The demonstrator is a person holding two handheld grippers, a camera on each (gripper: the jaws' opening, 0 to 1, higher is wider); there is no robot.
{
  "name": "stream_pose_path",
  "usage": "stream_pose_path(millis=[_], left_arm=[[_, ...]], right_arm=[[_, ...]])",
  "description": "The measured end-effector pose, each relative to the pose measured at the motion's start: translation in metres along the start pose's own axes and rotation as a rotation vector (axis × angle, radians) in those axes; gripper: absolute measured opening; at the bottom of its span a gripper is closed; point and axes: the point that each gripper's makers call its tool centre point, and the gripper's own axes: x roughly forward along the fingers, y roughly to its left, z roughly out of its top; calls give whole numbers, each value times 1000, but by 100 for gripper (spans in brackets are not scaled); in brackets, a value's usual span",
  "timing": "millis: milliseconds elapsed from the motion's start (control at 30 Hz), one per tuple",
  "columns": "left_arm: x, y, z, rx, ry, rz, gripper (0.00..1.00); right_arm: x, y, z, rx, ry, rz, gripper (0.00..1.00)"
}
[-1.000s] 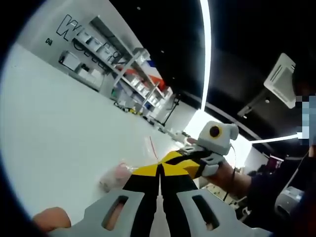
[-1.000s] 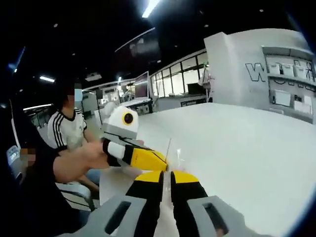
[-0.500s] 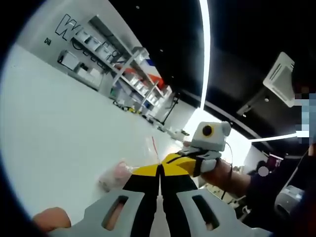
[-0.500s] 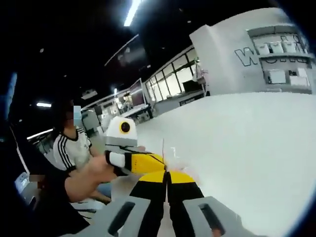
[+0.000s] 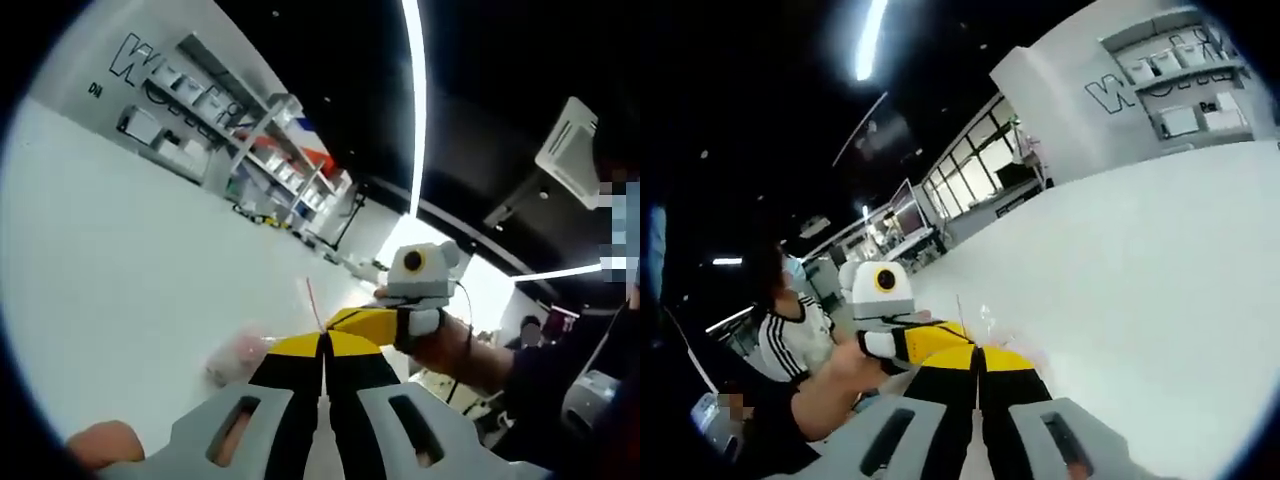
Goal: Open the resealable bag by pulling the two sides of the seal apart until the entire bag opening is separated and visibly accessible.
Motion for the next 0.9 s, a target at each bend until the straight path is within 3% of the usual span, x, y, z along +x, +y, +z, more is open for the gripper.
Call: stream_pose_path(millis=[900], left_arm=[[-7, -5, 4, 26, -1, 10, 0]], right_arm=[[-22, -24, 21, -15, -83, -98, 0]])
